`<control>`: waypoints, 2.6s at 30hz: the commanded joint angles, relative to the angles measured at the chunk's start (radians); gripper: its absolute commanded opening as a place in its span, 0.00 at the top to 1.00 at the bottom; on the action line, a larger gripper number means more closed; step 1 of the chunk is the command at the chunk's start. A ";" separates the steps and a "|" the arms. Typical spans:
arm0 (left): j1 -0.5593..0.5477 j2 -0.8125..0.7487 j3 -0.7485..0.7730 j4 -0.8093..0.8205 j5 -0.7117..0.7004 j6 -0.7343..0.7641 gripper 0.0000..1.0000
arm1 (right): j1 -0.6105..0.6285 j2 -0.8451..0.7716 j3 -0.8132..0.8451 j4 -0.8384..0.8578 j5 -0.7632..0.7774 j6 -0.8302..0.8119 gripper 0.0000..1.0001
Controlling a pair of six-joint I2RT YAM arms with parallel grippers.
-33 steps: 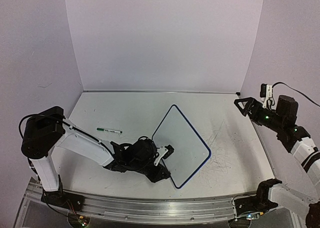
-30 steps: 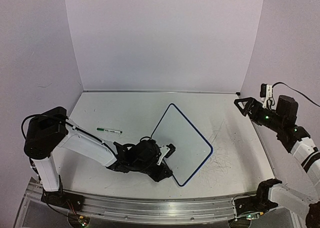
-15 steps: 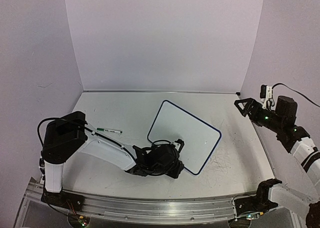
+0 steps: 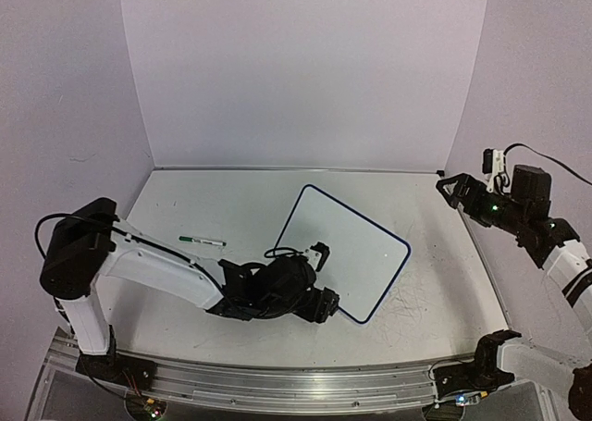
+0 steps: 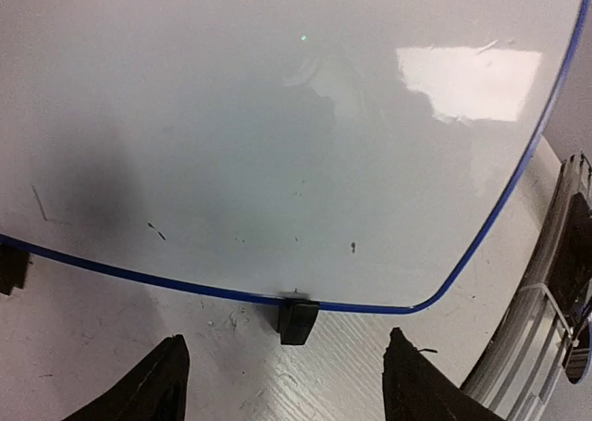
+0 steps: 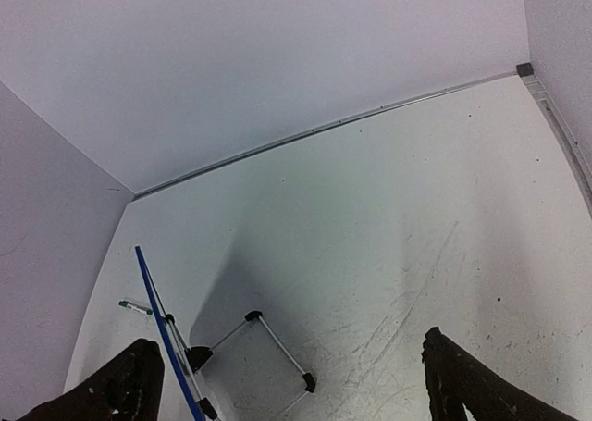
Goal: Write a sentence on the whiteboard
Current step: Move the whiteboard to the center of the board.
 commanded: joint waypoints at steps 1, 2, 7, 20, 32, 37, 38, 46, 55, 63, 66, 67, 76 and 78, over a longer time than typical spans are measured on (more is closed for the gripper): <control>0.032 -0.166 -0.046 -0.066 -0.051 0.092 0.23 | 0.007 0.001 0.044 -0.001 -0.011 -0.018 0.02; 0.051 -0.186 -0.060 -0.085 -0.051 0.107 0.22 | 0.007 0.001 0.044 -0.001 -0.011 -0.021 0.02; 0.172 -0.252 -0.111 -0.134 -0.004 0.137 0.20 | 0.009 0.002 0.036 0.000 -0.018 -0.031 0.02; 0.307 -0.103 -0.057 -0.107 0.151 0.227 0.33 | 0.012 -0.021 0.008 0.008 -0.044 -0.017 0.02; 0.318 0.028 0.028 -0.107 0.156 0.271 0.40 | 0.013 -0.019 0.003 0.017 -0.054 -0.012 0.02; 0.328 0.065 0.062 -0.107 0.160 0.284 0.44 | 0.015 -0.020 0.000 0.021 -0.051 -0.008 0.02; 0.328 0.071 0.069 -0.107 0.158 0.286 0.46 | 0.015 -0.022 0.000 0.021 -0.052 -0.008 0.02; 0.323 0.075 0.070 -0.107 0.134 0.223 0.65 | 0.019 -0.028 -0.006 0.019 -0.056 -0.008 0.02; 0.263 0.071 0.051 -0.109 0.066 0.147 0.79 | 0.035 -0.028 0.002 0.017 -0.047 0.007 0.02; 0.204 0.046 0.009 -0.110 -0.024 0.041 0.84 | 0.145 0.012 0.059 0.025 0.016 0.037 0.02; 0.185 0.028 -0.018 -0.110 -0.049 -0.027 0.89 | 0.215 0.033 0.083 0.022 0.065 0.058 0.02; 0.179 0.026 -0.024 -0.110 -0.057 -0.042 0.90 | 0.242 0.041 0.091 0.023 0.078 0.067 0.02; 0.099 0.004 -0.055 -0.113 -0.187 -0.187 0.92 | 0.430 0.128 0.160 0.021 0.190 0.098 0.02; 0.089 0.004 -0.049 -0.114 -0.210 -0.235 0.93 | 0.467 0.147 0.173 0.022 0.207 0.101 0.02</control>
